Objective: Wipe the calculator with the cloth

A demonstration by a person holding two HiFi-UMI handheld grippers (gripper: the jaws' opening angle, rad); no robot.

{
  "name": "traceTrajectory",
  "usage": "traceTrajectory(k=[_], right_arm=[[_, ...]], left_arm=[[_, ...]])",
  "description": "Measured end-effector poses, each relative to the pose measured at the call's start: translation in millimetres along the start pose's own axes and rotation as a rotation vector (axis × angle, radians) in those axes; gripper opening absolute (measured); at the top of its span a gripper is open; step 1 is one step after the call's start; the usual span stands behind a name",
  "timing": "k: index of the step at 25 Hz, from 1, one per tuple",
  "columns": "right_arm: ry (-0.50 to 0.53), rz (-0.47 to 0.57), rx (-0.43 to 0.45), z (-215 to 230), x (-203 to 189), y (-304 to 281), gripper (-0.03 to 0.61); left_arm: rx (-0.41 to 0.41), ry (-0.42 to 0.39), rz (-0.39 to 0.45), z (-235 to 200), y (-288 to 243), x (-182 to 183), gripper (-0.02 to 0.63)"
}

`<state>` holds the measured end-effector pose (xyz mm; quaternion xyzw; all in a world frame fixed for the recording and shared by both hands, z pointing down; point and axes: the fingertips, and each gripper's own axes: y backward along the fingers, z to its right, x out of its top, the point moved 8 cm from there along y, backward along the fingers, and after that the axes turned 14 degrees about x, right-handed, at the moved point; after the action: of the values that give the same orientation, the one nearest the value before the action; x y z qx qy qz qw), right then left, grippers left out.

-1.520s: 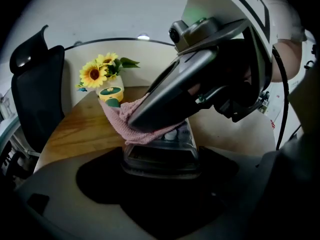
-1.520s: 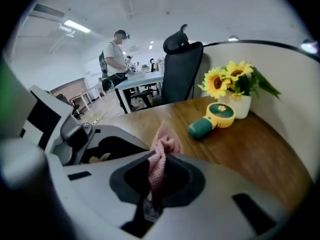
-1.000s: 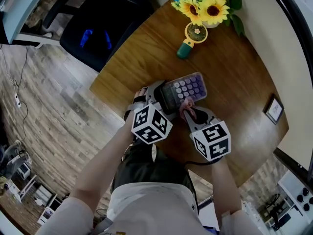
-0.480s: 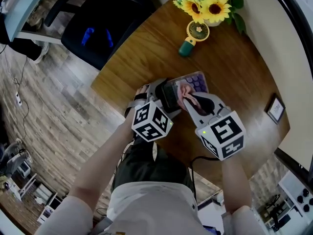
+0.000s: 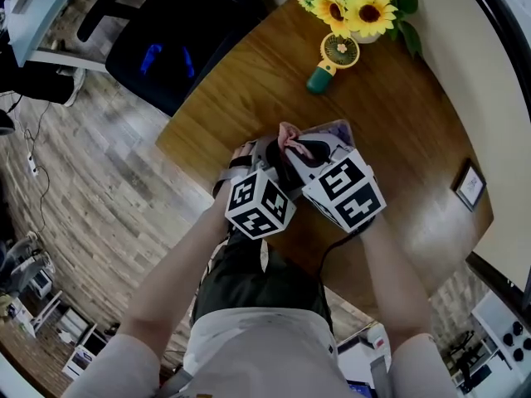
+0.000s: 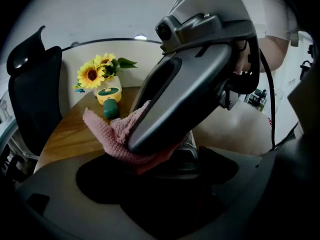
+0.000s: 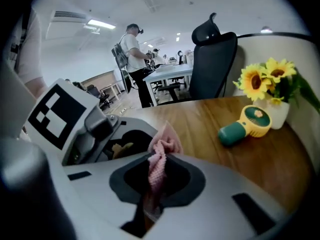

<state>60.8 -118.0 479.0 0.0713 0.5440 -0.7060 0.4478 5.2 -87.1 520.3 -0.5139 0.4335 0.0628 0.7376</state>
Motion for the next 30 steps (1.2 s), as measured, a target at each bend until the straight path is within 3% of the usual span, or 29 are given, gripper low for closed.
traceTrajectory(k=[6, 10, 17, 20, 22, 26, 30], right_arm=[[-0.071, 0.01, -0.002, 16, -9, 16, 0.037], [-0.135, 0.043, -0.072, 33, -21, 39, 0.037], [-0.179, 0.044, -0.217, 61, -39, 77, 0.035], [-0.167, -0.058, -0.38, 81, -54, 93, 0.034], [-0.184, -0.081, -0.424, 92, -63, 106, 0.034], [-0.11, 0.055, -0.293, 64, -28, 106, 0.037], [-0.013, 0.08, -0.101, 10, -1, 62, 0.038]], left_arm=[[-0.003, -0.001, 0.002, 0, -1, 0, 0.469], [-0.008, -0.002, 0.001, 0, 0, 0, 0.469], [-0.011, 0.0, 0.006, -1, 1, 1, 0.469], [-0.007, -0.003, 0.001, -1, 0, 0, 0.469], [-0.009, -0.004, -0.003, 0, -1, 0, 0.469], [-0.012, -0.004, -0.009, 0, 0, 1, 0.469], [-0.01, -0.001, -0.008, 0, -1, 2, 0.469]])
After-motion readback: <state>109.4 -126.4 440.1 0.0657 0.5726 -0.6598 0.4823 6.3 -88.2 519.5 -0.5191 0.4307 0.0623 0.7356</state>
